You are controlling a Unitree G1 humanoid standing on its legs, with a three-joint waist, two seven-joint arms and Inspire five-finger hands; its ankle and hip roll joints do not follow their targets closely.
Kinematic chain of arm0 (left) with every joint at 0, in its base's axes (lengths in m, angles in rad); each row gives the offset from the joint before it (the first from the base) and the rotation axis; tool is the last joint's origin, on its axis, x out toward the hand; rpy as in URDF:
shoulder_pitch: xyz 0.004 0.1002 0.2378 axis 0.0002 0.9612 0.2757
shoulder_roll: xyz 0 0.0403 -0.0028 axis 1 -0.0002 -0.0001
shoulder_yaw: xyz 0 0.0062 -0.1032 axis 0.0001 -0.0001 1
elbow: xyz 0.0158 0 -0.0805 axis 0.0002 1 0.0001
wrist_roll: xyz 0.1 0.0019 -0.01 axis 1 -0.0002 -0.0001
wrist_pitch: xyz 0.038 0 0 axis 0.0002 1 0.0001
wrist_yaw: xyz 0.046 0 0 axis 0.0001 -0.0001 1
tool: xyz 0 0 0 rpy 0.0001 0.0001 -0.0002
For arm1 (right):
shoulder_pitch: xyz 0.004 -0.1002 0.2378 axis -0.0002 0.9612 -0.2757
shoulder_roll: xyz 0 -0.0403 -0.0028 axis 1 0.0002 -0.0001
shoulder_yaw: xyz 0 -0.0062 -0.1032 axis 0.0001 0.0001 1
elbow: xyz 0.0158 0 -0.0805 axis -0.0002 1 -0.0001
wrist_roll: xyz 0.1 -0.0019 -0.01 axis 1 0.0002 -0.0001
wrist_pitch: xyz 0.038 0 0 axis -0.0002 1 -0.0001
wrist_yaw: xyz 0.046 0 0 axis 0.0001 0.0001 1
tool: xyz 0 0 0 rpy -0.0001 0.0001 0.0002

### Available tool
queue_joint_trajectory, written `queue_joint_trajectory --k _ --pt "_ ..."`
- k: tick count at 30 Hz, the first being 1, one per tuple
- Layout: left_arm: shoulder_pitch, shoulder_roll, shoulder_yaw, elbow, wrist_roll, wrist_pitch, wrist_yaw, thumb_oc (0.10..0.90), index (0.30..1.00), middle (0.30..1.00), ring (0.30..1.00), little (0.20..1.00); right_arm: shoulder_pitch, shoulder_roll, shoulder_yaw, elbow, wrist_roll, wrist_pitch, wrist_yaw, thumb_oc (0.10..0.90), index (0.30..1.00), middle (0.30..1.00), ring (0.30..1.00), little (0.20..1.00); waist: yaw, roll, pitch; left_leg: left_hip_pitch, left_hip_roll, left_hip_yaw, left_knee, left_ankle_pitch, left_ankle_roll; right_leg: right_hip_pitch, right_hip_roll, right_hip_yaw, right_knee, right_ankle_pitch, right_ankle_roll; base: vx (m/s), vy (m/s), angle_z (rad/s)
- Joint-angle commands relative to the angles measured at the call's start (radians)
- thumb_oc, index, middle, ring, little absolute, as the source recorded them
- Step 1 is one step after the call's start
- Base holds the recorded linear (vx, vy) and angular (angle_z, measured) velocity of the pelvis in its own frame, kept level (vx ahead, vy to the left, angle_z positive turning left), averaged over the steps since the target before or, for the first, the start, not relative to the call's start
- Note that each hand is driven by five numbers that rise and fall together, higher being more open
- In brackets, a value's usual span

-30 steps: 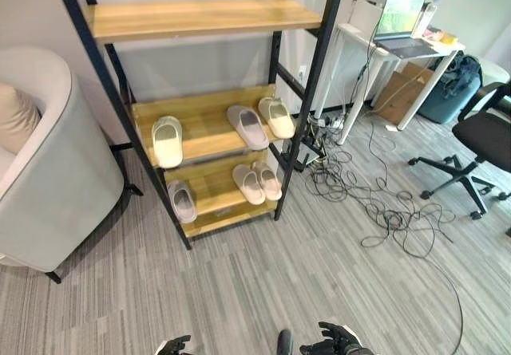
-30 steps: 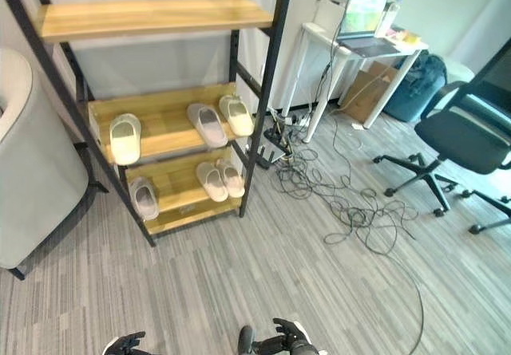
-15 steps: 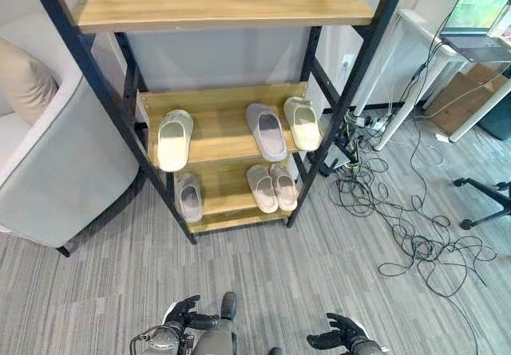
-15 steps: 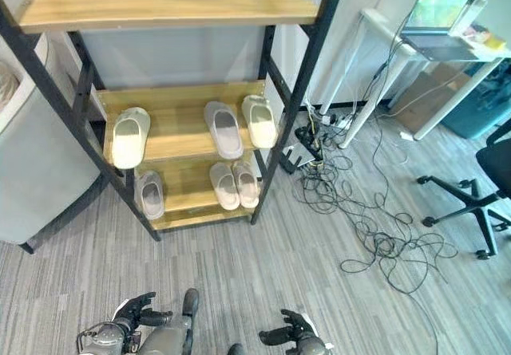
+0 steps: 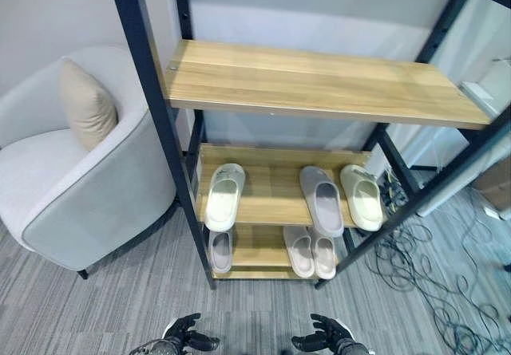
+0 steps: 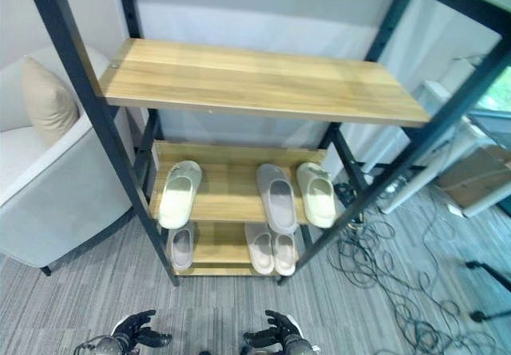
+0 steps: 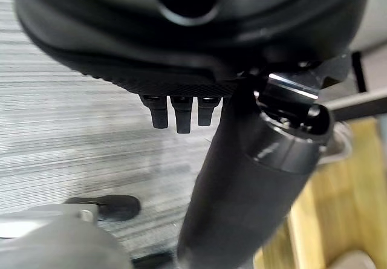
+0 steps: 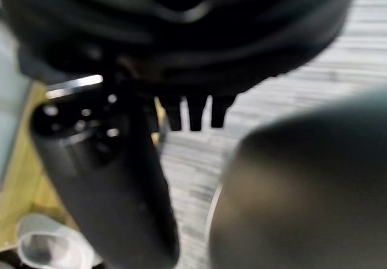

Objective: Arrange the slippers neatly on the shoe rack.

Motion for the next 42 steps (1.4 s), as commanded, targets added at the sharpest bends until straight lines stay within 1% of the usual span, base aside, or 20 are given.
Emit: queue_joint_trajectory --k 1,2,7,9,11,14,16,18,19,21,25,26,29,30,31,32,35,36,39,42 --pt "-0.035 -0.015 0.02 0.001 0.026 -0.023 -0.003 0.8 0.9 0.9 0.9 0.9 -0.026 -0.065 -0.027 -0.007 0.023 -0.03 -0.011 0.8 0.9 0.9 0.9 0.9 -0.005 -0.005 0.028 -0.084 0.054 0.012 0.084 -0.076 -0.092 0.175 -0.004 -0.024 -0.142 0.077 0.035 0.05 -0.138 0.23" --pt "-0.027 -0.017 0.028 0.005 0.028 -0.021 -0.005 0.8 0.9 0.9 0.9 0.9 -0.018 -0.069 -0.028 -0.007 0.022 -0.031 -0.011 0.8 0.9 0.9 0.9 0.9 -0.004 -0.006 0.017 -0.078 0.061 0.009 0.065 -0.071 -0.102 0.197 0.011 -0.007 -0.175 0.07 0.024 0.03 -0.108 0.27" --pt "-0.015 -0.021 0.03 0.009 0.033 -0.021 -0.006 0.8 0.9 0.9 0.9 0.9 -0.013 -0.077 -0.021 -0.007 0.017 -0.033 -0.012 0.8 0.9 0.9 0.9 0.9 0.0 -0.006 0.012 -0.085 0.068 0.005 0.071 -0.067 -0.119 0.228 0.02 -0.01 -0.22 0.076 0.012 -0.01 -0.098 0.2" --pt "-0.024 -0.027 0.013 0.002 0.038 -0.021 -0.004 0.8 0.9 0.9 0.9 0.9 -0.016 -0.088 -0.023 -0.021 0.027 -0.038 -0.021 0.8 0.9 0.9 0.9 0.9 -0.008 -0.009 0.034 -0.136 0.073 0.009 0.126 -0.064 -0.146 0.241 0.024 -0.007 -0.245 0.072 -0.003 -0.14 -0.099 0.09" --pt "-0.033 -0.033 -0.001 -0.006 0.039 -0.021 -0.004 0.8 0.9 0.9 0.9 0.9 -0.017 -0.096 -0.023 -0.023 0.034 -0.037 -0.023 0.8 0.9 0.9 0.9 0.9 -0.019 -0.006 0.05 -0.171 0.075 0.025 0.173 -0.064 -0.155 0.243 0.021 -0.016 -0.249 0.073 -0.01 -0.15 -0.037 0.28" --pt "-0.043 -0.039 -0.017 -0.015 0.052 -0.021 -0.002 0.8 0.9 0.9 0.9 0.9 -0.019 -0.105 -0.025 -0.021 0.036 -0.035 -0.024 0.8 0.9 0.9 0.9 0.9 -0.038 -0.007 0.059 -0.175 0.089 0.089 0.222 -0.077 -0.158 0.237 0.004 -0.037 -0.246 0.084 -0.016 -0.13 0.012 0.37" --pt "-0.041 -0.042 -0.021 -0.016 0.059 -0.02 -0.002 0.8 0.9 0.9 0.9 0.9 -0.02 -0.105 -0.022 -0.018 0.036 -0.034 -0.02 0.8 0.9 0.9 0.9 0.9 -0.043 -0.005 0.053 -0.152 0.099 0.099 0.226 -0.094 -0.158 0.234 0.001 -0.036 -0.245 0.087 -0.016 -0.09 0.063 0.34" --pt "-0.035 -0.046 -0.027 -0.018 0.062 -0.021 -0.003 0.8 0.9 0.9 0.9 0.9 -0.015 -0.107 -0.023 -0.015 0.035 -0.032 -0.018 0.8 0.9 0.9 0.9 0.9 -0.052 0.001 0.05 -0.148 0.106 0.103 0.227 -0.087 -0.159 0.233 -0.002 -0.04 -0.247 0.091 -0.012 -0.05 0.074 0.19" --pt "-0.029 -0.052 -0.025 -0.013 0.068 -0.017 -0.005 0.8 0.9 0.9 0.9 0.9 -0.012 -0.105 -0.027 -0.012 0.029 -0.029 -0.012 0.8 0.9 0.9 0.9 0.9 -0.059 0.013 0.037 -0.11 0.123 0.123 0.154 -0.107 -0.148 0.222 0.002 -0.041 -0.243 0.092 -0.007 -0.04 0.09 -0.03" --pt "-0.028 -0.054 -0.028 -0.008 0.081 -0.017 -0.005 0.8 0.9 0.9 0.9 0.9 -0.011 -0.1 -0.032 -0.004 0.022 -0.03 -0.012 0.8 0.9 0.9 0.9 0.9 -0.068 0.021 0.029 -0.087 0.111 0.115 0.091 -0.098 -0.139 0.196 -0.01 -0.047 -0.239 0.116 0.007 -0.08 0.14 -0.18" --pt "-0.032 -0.047 -0.014 -0.013 0.062 -0.019 -0.005 0.8 0.9 0.9 0.9 0.9 -0.023 -0.092 -0.029 -0.013 0.015 -0.031 -0.008 0.8 0.9 0.9 0.9 0.9 -0.061 0.027 0.035 -0.074 0.097 0.107 0.049 -0.083 -0.123 0.154 -0.024 -0.056 -0.21 0.127 0.023 -0.1 0.089 -0.16" --pt "-0.035 -0.037 -0.005 -0.011 0.052 -0.018 -0.006 0.8 0.9 0.9 0.9 0.9 -0.034 -0.085 -0.029 -0.016 0.017 -0.03 -0.006 0.8 0.9 0.9 0.9 0.9 -0.055 0.033 0.045 -0.081 0.096 0.116 0.04 -0.069 -0.114 0.128 -0.036 -0.073 -0.164 0.122 0.034 -0.12 0.048 -0.27" --pt "-0.033 -0.027 0.002 -0.007 0.048 -0.017 -0.006 0.8 0.9 0.9 0.9 0.9 -0.047 -0.082 -0.03 -0.022 0.014 -0.028 -0.005 0.8 0.9 0.9 0.9 0.9 -0.051 0.04 0.051 -0.085 0.101 0.12 0.032 -0.058 -0.11 0.111 -0.043 -0.069 -0.123 0.113 0.043 -0.1 -0.002 -0.2" --pt "-0.029 -0.022 0.007 -0.004 0.053 -0.016 -0.007 0.8 0.9 0.9 0.9 0.9 -0.045 -0.082 -0.029 -0.022 0.008 -0.027 -0.004 0.8 0.9 0.9 0.9 0.9 -0.047 0.043 0.049 -0.086 0.104 0.125 0.028 -0.056 -0.11 0.119 -0.05 -0.068 -0.117 0.104 0.043 -0.05 -0.12 -0.07" --pt "-0.016 -0.013 0.016 0.01 0.061 -0.015 -0.011 0.8 0.9 0.9 0.9 0.9 -0.041 -0.08 -0.031 -0.026 0.003 -0.03 -0.006 0.8 0.9 0.9 0.9 0.9 -0.037 0.048 0.038 -0.087 0.115 0.135 0.025 -0.054 -0.115 0.155 -0.067 -0.047 -0.107 0.088 0.042 -0.03 -0.108 -0.1" --pt "-0.016 -0.013 0.016 0.01 0.061 -0.015 -0.011 0.8 0.9 0.9 0.9 0.9 -0.041 -0.08 -0.031 -0.026 0.003 -0.03 -0.006 0.8 0.9 0.9 0.9 0.9 -0.037 0.048 0.039 -0.086 0.115 0.135 0.025 -0.054 -0.115 0.157 -0.067 -0.047 -0.107 0.088 0.042 0.0 -0.137 -0.21" --pt "0.003 -0.014 0.017 0.025 0.072 -0.015 -0.01 0.8 0.9 0.9 0.9 0.9 -0.033 -0.078 -0.029 -0.03 -0.003 -0.029 -0.008 0.8 0.9 0.9 0.9 0.9 -0.021 0.038 0.015 -0.087 0.121 0.153 0.027 -0.055 -0.13 0.209 -0.092 -0.073 -0.185 0.102 0.047 0.04 -0.127 -0.06" --pt "0.004 -0.014 0.018 0.029 0.075 -0.014 -0.009 0.8 0.9 0.9 0.9 0.9 -0.034 -0.079 -0.025 -0.03 -0.007 -0.03 -0.01 0.8 0.9 0.9 0.9 0.9 -0.02 0.036 0.009 -0.088 0.126 0.159 0.026 -0.053 -0.135 0.219 -0.091 -0.081 -0.208 0.106 0.049 0.03 -0.145 0.05" --pt "0.008 -0.02 0.02 0.029 0.069 -0.016 -0.007 0.8 0.9 0.9 0.9 0.9 -0.031 -0.084 -0.014 -0.048 -0.009 -0.033 -0.014 0.8 0.9 0.9 0.9 0.9 -0.021 0.031 -0.005 -0.078 0.145 0.166 0.008 -0.041 -0.15 0.246 -0.072 -0.071 -0.265 0.111 0.046 0.03 -0.115 -0.1" --pt "-0.001 -0.034 0.003 0.02 0.074 -0.02 -0.003 0.8 0.9 0.9 0.9 0.9 -0.032 -0.085 -0.004 -0.064 -0.005 -0.038 -0.015 0.8 0.9 0.9 0.9 0.9 -0.028 0.028 -0.009 -0.075 0.157 0.166 -0.006 -0.029 -0.158 0.258 -0.06 -0.078 -0.285 0.11 0.042 0.02 -0.099 -0.04"
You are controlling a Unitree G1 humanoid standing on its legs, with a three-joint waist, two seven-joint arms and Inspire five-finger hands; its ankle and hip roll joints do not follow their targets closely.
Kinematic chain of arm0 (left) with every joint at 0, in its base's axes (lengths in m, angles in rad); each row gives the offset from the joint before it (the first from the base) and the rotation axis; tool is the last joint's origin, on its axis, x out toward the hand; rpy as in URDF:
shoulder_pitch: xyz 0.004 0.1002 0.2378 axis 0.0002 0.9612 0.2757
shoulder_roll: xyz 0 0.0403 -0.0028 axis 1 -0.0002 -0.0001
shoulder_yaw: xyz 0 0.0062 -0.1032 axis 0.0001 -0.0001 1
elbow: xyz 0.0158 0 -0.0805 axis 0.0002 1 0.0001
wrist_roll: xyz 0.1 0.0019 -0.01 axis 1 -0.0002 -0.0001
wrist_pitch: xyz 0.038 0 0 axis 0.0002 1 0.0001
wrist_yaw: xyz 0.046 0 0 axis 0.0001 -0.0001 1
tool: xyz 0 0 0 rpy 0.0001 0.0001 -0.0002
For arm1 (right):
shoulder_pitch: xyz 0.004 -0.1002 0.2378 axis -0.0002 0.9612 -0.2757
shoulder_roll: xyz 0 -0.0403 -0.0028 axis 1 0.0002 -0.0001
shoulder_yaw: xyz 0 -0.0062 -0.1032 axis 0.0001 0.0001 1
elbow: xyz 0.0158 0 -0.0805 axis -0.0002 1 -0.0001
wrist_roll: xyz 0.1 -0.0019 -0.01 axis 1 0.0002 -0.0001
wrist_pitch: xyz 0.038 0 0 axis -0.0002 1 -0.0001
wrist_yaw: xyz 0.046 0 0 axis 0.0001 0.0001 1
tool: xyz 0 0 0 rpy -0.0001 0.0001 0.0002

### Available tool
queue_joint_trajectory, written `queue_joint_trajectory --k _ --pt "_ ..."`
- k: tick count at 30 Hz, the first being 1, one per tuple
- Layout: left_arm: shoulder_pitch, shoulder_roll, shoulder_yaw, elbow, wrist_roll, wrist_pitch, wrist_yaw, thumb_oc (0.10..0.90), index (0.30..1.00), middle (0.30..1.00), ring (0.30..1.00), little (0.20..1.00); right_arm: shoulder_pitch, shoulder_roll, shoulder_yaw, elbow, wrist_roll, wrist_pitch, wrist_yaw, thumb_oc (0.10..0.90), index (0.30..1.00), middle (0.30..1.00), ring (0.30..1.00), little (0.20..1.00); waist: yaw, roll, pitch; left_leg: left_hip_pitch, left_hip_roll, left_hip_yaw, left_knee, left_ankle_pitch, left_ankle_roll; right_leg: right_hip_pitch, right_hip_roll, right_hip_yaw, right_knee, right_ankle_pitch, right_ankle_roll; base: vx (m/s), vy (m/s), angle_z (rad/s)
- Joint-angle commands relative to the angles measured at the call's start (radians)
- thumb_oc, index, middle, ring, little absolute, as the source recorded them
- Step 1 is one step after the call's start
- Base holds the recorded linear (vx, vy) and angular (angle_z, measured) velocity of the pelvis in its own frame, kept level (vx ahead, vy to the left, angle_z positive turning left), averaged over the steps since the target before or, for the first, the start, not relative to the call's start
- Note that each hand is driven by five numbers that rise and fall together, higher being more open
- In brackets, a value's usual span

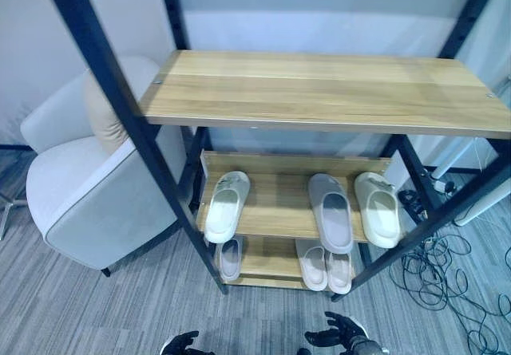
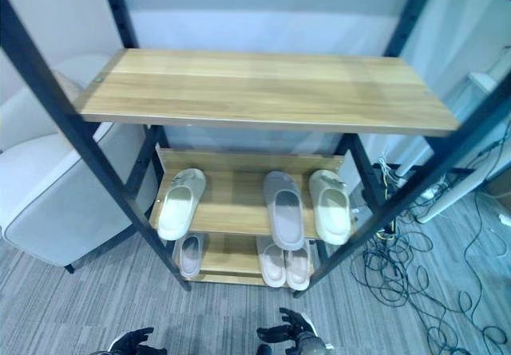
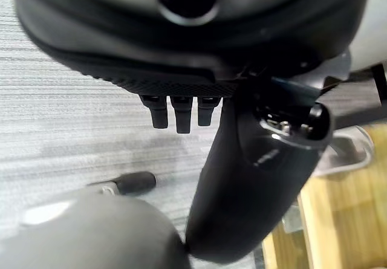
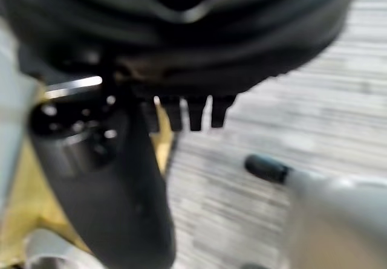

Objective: Arrange the slippers neatly on the shoe rack.

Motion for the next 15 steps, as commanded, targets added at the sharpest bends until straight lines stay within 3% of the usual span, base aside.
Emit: queue_joint_trajectory --k 1,7,15 --pt "-0.04 -0.004 -0.043 0.023 0.022 -0.021 0.004 0.8 0.9 0.9 0.9 0.9 -0.023 -0.001 0.023 -0.05 -0.003 -0.041 -0.008 0.8 0.9 0.9 0.9 0.9 0.0 -0.047 -0.008 -0.08 -0.024 -0.038 -0.019 0.006 -0.007 -0.018 -0.016 -0.006 0.007 -0.073 0.038 0.01 -0.063 -0.02" --pt "-0.059 -0.022 -0.086 -0.019 0.04 -0.031 0.008 0.8 0.9 0.9 0.9 0.9 -0.028 0.005 0.119 -0.227 -0.02 -0.061 0.018 0.8 0.9 0.9 0.9 0.9 0.004 -0.053 -0.008 -0.089 -0.012 -0.038 -0.031 0.019 -0.015 -0.02 -0.005 -0.019 0.007 -0.086 0.039 0.0 -0.037 0.01" --pt "-0.049 -0.033 -0.099 -0.028 0.037 -0.039 0.022 0.8 0.9 0.9 0.9 0.9 -0.053 -0.04 0.253 -0.625 -0.003 -0.095 0.094 0.8 0.9 0.9 0.9 0.9 0.001 -0.055 0.0 -0.091 -0.008 -0.03 -0.031 0.015 -0.023 -0.015 -0.004 -0.011 0.007 -0.094 0.043 -0.01 -0.001 0.0"
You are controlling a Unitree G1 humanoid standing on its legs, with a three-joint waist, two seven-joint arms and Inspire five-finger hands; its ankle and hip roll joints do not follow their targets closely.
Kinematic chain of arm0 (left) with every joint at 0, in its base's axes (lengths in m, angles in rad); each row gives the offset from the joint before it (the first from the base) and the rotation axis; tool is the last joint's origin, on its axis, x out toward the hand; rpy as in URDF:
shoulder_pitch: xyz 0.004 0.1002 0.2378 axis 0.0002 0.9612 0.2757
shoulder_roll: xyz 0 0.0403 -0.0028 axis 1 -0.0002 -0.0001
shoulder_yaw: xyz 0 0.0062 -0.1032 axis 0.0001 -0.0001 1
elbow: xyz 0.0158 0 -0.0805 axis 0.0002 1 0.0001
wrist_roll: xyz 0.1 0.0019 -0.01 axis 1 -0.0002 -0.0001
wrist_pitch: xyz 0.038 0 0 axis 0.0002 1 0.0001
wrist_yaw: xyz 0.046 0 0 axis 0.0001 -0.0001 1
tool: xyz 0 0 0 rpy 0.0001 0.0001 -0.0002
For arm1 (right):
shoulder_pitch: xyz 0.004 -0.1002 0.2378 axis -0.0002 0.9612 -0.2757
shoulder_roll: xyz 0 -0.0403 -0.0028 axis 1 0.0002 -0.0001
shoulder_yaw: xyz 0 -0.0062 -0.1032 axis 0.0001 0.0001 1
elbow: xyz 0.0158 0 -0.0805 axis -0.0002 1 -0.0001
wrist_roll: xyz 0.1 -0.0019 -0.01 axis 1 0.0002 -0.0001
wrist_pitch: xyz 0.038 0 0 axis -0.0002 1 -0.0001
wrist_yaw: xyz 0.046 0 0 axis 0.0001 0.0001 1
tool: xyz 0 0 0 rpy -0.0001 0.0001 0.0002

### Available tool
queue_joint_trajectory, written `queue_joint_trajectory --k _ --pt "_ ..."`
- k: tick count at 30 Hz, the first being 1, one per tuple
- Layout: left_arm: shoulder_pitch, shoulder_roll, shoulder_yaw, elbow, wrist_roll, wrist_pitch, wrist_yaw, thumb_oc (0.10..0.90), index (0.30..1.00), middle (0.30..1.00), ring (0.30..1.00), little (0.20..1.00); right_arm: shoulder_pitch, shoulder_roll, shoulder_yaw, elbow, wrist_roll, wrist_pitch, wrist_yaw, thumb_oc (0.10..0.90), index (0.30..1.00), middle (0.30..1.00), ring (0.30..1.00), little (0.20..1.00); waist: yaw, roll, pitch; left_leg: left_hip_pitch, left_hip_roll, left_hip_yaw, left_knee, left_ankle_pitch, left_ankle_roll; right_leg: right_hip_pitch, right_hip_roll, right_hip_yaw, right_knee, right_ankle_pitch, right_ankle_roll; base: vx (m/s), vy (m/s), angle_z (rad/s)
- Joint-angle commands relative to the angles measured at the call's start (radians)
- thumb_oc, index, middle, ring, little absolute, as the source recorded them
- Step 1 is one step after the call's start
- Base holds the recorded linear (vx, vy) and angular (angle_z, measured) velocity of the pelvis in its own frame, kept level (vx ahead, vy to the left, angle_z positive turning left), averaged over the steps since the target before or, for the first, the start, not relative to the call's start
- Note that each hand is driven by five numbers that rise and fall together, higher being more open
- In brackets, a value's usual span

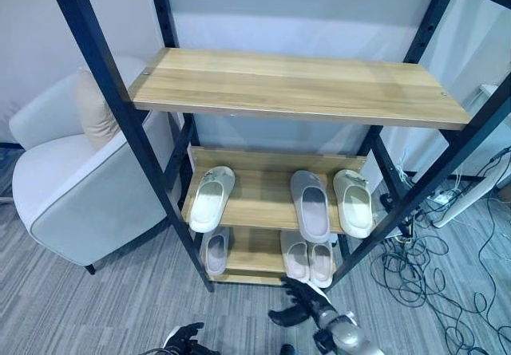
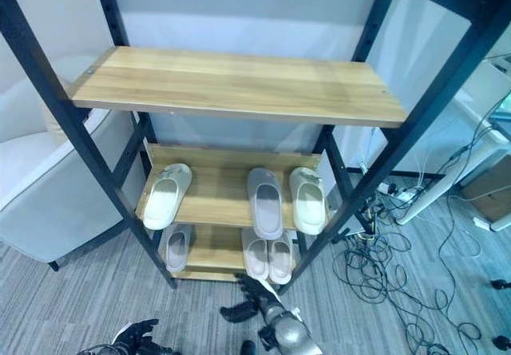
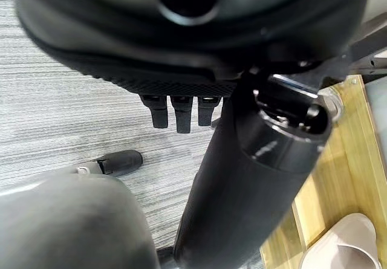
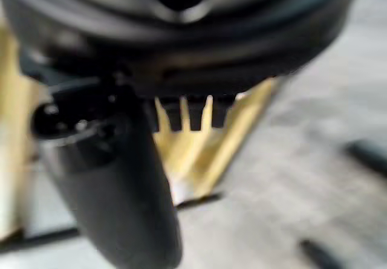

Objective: Arrange the slippers neatly on the shoe rack.

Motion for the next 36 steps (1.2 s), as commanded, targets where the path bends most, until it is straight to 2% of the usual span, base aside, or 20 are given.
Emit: queue_joint_trajectory --k 1,6,8,11,12,23,29,32,33,36 --pt "-0.041 -0.064 -0.027 0.038 0.012 -0.041 0.022 0.8 0.9 0.9 0.9 0.9 -0.083 -0.027 -0.016 -0.108 0.015 -0.101 0.03 0.8 0.9 0.9 0.9 0.9 -0.002 -0.014 0.011 -0.043 -0.048 -0.017 0.004 -0.04 0.028 0.045 -0.049 -0.005 0.014 -0.121 0.077 0.0 0.0 0.0" --pt "-0.027 -0.075 -0.022 0.041 0.012 -0.041 0.024 0.8 0.9 0.9 0.9 0.9 -0.08 -0.066 -0.029 -0.262 -0.006 -0.119 0.023 0.8 0.9 0.9 0.9 0.9 -0.005 -0.011 0.006 -0.03 -0.047 -0.017 0.004 -0.048 0.03 0.055 -0.049 -0.003 0.014 -0.126 0.077 0.01 0.007 0.0" --pt "-0.017 -0.081 -0.016 0.044 0.015 -0.043 0.023 0.8 0.9 0.9 0.9 0.9 -0.071 -0.104 -0.066 -0.363 -0.042 -0.138 0.003 0.8 0.9 0.9 0.9 0.9 -0.009 -0.008 0.0 -0.023 -0.048 -0.016 0.004 -0.054 0.032 0.062 -0.05 -0.004 0.014 -0.128 0.078 0.04 0.032 0.0" --pt "-0.011 -0.083 -0.013 0.04 0.018 -0.044 0.023 0.8 0.9 0.9 0.9 0.9 -0.063 -0.126 -0.092 -0.418 -0.063 -0.144 -0.006 0.8 0.9 0.9 0.9 0.9 -0.011 -0.006 -0.003 -0.018 -0.049 -0.016 0.004 -0.057 0.034 0.067 -0.051 -0.004 0.014 -0.129 0.078 0.01 0.012 -0.01" --pt "-0.006 -0.086 -0.009 0.043 0.02 -0.044 0.023 0.8 0.9 0.9 0.9 0.9 -0.052 -0.146 -0.131 -0.477 -0.075 -0.155 -0.024 0.8 0.9 0.9 0.9 0.9 -0.015 -0.004 -0.006 -0.014 -0.05 -0.016 0.004 -0.06 0.036 0.071 -0.053 -0.001 0.014 -0.129 0.079 0.04 0.037 -0.02" --pt "0.023 -0.099 -0.004 0.046 0.033 -0.043 0.017 0.8 0.9 0.9 0.9 0.9 -0.053 -0.176 -0.269 -0.628 -0.1 -0.195 -0.11 0.8 0.9 0.9 0.9 0.9 -0.017 0.005 -0.013 -0.008 -0.054 -0.01 0.004 -0.066 0.043 0.072 -0.058 0.003 0.014 -0.126 0.082 0.0 0.003 0.0" --pt "0.043 -0.106 -0.007 0.034 0.047 -0.043 0.019 0.8 0.9 0.9 0.9 0.9 -0.113 -0.204 -0.313 -0.644 -0.256 -0.196 -0.207 0.8 0.9 0.9 0.9 0.9 -0.008 0.009 -0.014 -0.008 -0.055 -0.01 0.004 -0.068 0.045 0.072 -0.058 0.004 0.014 -0.128 0.082 0.0 0.0 0.0" --pt "0.053 -0.106 -0.01 0.029 0.062 -0.043 0.019 0.8 0.9 0.9 0.9 0.9 -0.175 -0.262 -0.338 -0.628 -0.388 -0.179 -0.273 0.8 0.9 0.9 0.9 0.9 0.002 0.008 -0.015 -0.01 -0.056 -0.015 0.004 -0.069 0.046 0.073 -0.059 0.0 0.014 -0.13 0.084 0.0 0.0 0.0" --pt "0.052 -0.106 -0.01 0.029 0.062 -0.043 0.019 0.8 0.9 0.9 0.9 0.9 -0.176 -0.262 -0.337 -0.627 -0.389 -0.179 -0.274 0.8 0.9 0.9 0.9 0.9 0.001 0.009 -0.014 -0.01 -0.056 -0.015 0.004 -0.069 0.046 0.073 -0.059 0.0 0.014 -0.13 0.084 0.0 0.0 0.0" --pt "0.059 -0.105 -0.018 0.026 0.075 -0.045 0.01 0.8 0.9 0.9 0.9 0.9 -0.244 -0.337 -0.344 -0.579 -0.487 -0.153 -0.315 0.8 0.9 0.9 0.9 0.9 0.012 0.007 -0.015 -0.011 -0.056 -0.019 0.004 -0.069 0.045 0.075 -0.059 -0.007 0.014 -0.131 0.085 0.0 0.0 0.0"
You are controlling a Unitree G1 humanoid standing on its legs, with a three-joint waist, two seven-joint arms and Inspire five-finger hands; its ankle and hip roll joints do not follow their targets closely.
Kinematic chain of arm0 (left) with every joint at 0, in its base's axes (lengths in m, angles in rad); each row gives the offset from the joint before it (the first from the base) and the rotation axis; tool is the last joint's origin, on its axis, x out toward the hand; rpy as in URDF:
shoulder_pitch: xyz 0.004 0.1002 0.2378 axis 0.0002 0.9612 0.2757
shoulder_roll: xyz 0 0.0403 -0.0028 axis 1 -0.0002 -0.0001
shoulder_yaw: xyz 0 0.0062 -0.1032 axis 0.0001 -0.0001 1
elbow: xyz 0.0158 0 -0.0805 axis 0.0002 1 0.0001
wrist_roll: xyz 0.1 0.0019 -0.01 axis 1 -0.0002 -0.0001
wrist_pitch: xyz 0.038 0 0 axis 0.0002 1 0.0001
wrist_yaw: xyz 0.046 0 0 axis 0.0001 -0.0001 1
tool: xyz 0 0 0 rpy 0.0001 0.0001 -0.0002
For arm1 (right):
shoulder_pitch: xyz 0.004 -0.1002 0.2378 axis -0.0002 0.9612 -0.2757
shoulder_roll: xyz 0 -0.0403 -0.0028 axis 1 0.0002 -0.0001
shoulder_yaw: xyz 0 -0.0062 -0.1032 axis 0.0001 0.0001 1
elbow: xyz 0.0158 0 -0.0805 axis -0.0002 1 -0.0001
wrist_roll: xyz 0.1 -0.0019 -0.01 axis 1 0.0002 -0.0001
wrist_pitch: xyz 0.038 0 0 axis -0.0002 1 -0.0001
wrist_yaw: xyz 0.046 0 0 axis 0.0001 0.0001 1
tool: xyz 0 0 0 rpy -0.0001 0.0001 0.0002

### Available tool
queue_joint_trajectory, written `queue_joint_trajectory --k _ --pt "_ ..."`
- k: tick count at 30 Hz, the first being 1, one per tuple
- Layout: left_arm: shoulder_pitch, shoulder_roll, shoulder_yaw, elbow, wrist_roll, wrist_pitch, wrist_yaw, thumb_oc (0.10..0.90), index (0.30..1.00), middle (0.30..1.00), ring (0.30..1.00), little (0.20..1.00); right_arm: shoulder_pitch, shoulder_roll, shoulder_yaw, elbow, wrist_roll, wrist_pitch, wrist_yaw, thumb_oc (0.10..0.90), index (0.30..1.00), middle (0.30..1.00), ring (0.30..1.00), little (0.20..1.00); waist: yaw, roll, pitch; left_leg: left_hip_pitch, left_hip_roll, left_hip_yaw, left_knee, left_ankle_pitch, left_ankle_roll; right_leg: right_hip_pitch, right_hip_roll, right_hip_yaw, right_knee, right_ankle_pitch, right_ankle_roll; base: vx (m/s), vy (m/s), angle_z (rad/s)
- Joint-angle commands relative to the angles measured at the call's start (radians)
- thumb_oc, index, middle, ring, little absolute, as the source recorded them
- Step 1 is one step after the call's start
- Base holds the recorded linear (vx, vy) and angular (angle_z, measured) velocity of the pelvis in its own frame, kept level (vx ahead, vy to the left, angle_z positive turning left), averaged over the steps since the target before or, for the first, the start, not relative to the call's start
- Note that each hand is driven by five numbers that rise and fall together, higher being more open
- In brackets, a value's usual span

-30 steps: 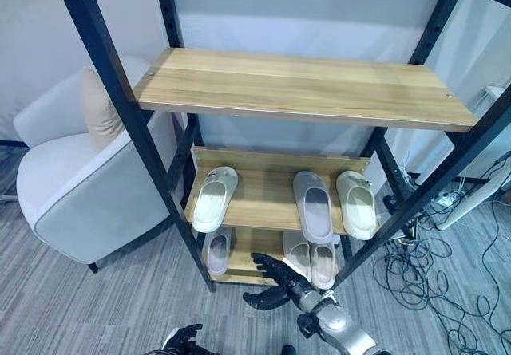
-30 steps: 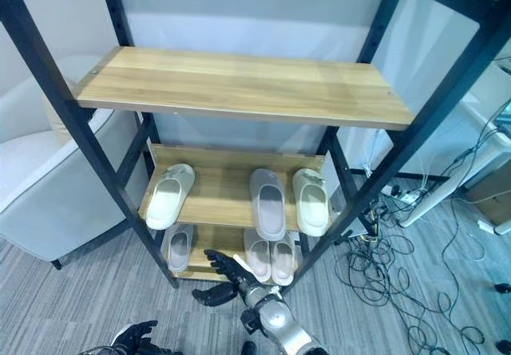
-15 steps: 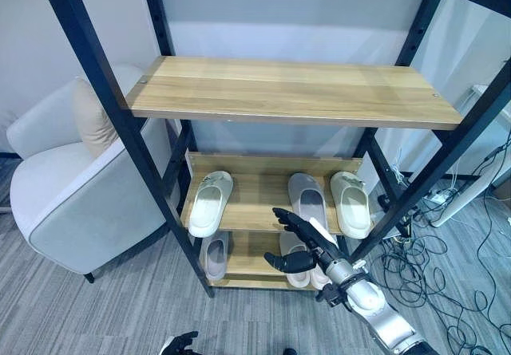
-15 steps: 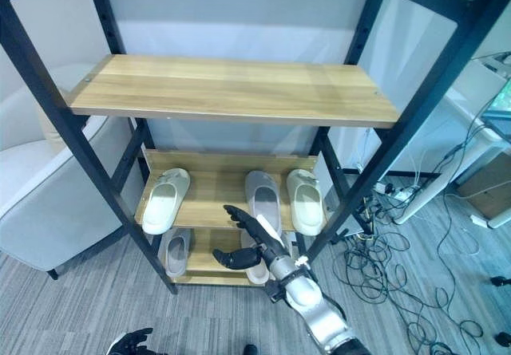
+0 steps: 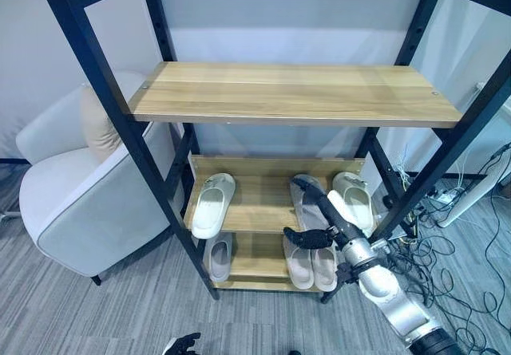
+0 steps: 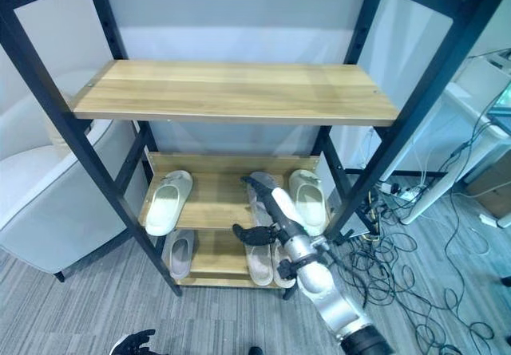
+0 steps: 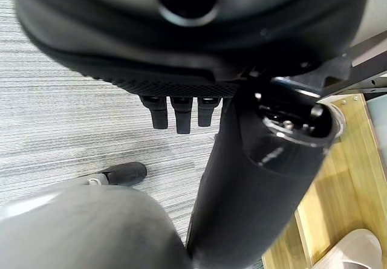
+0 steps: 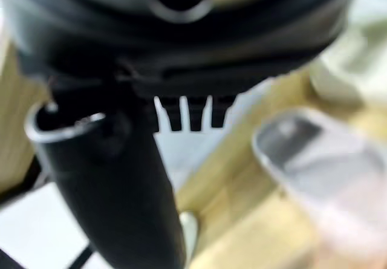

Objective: Arrange the slippers neatly on the shoe rack.

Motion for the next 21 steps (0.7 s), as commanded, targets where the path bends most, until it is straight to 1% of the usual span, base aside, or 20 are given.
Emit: queue_joint_trajectory --k 1,6,7,8,11,12,17,19,21 --pt "-0.016 -0.083 -0.065 0.054 0.056 -0.034 -0.013 0.8 0.9 0.9 0.9 0.9 -0.204 -0.046 -0.091 -0.041 -0.106 -0.062 -0.122 0.8 0.9 0.9 0.9 0.9 0.028 -0.029 0.001 -0.033 -0.046 -0.022 0.007 -0.064 0.033 0.056 -0.049 -0.012 0.014 -0.127 0.081 0.0 0.0 0.0" --pt "-0.014 -0.078 -0.076 0.053 0.057 -0.032 -0.017 0.8 0.9 0.9 0.9 0.9 -0.293 -0.099 -0.069 0.043 -0.135 -0.037 -0.141 0.8 0.9 0.9 0.9 0.9 0.04 -0.032 0.006 -0.038 -0.047 -0.029 0.007 -0.06 0.033 0.054 -0.05 -0.016 0.014 -0.125 0.082 0.0 0.0 0.0" --pt "-0.014 -0.078 -0.075 0.053 0.057 -0.032 -0.017 0.8 0.9 0.9 0.9 0.9 -0.295 -0.099 -0.067 0.045 -0.134 -0.038 -0.142 0.8 0.9 0.9 0.9 0.9 0.04 -0.032 0.006 -0.038 -0.047 -0.029 0.007 -0.06 0.033 0.054 -0.05 -0.016 0.014 -0.125 0.082 0.0 0.0 0.0" --pt "-0.013 -0.074 -0.077 0.05 0.055 -0.032 -0.019 0.8 0.9 0.9 0.9 0.9 -0.325 -0.123 -0.049 0.084 -0.148 -0.027 -0.139 0.8 0.9 0.9 0.9 0.9 0.045 -0.035 0.006 -0.04 -0.048 -0.031 0.007 -0.059 0.032 0.053 -0.051 -0.019 0.014 -0.123 0.082 0.0 0.004 0.03" --pt "-0.011 -0.073 -0.079 0.051 0.052 -0.031 -0.022 0.8 0.9 0.9 0.9 0.9 -0.345 -0.142 -0.031 0.122 -0.156 -0.02 -0.137 0.8 0.9 0.9 0.9 0.9 0.046 -0.036 0.007 -0.042 -0.048 -0.032 0.007 -0.059 0.031 0.052 -0.051 -0.021 0.014 -0.122 0.083 0.01 0.006 0.1" --pt "-0.008 -0.069 -0.083 0.049 0.051 -0.031 -0.023 0.8 0.9 0.9 0.9 0.9 -0.368 -0.155 -0.007 0.173 -0.167 -0.011 -0.135 0.8 0.9 0.9 0.9 0.9 0.052 -0.038 0.008 -0.044 -0.048 -0.036 0.007 -0.058 0.03 0.051 -0.052 -0.023 0.014 -0.123 0.083 0.01 0.005 0.14" --pt "-0.004 -0.069 -0.083 0.048 0.048 -0.03 -0.024 0.8 0.9 0.9 0.9 0.9 -0.411 -0.172 0.04 0.261 -0.191 0.006 -0.134 0.8 0.9 0.9 0.9 0.9 0.058 -0.039 0.011 -0.049 -0.049 -0.039 0.007 -0.056 0.029 0.049 -0.053 -0.028 0.014 -0.123 0.083 0.0 0.002 0.02" --pt "-0.001 -0.067 -0.093 0.046 0.043 -0.03 -0.021 0.8 0.9 0.9 0.9 0.9 -0.451 -0.16 0.066 0.34 -0.18 0.022 -0.148 0.8 0.9 0.9 0.9 0.9 0.065 -0.041 0.017 -0.056 -0.049 -0.043 0.007 -0.054 0.028 0.045 -0.053 -0.031 0.014 -0.123 0.084 0.0 0.0 0.0" --pt "-0.002 -0.067 -0.093 0.046 0.041 -0.029 -0.02 0.8 0.9 0.9 0.9 0.9 -0.46 -0.155 0.072 0.356 -0.176 0.025 -0.149 0.8 0.9 0.9 0.9 0.9 0.065 -0.041 0.019 -0.057 -0.049 -0.044 0.007 -0.053 0.028 0.044 -0.053 -0.031 0.014 -0.123 0.084 0.0 0.001 0.02"
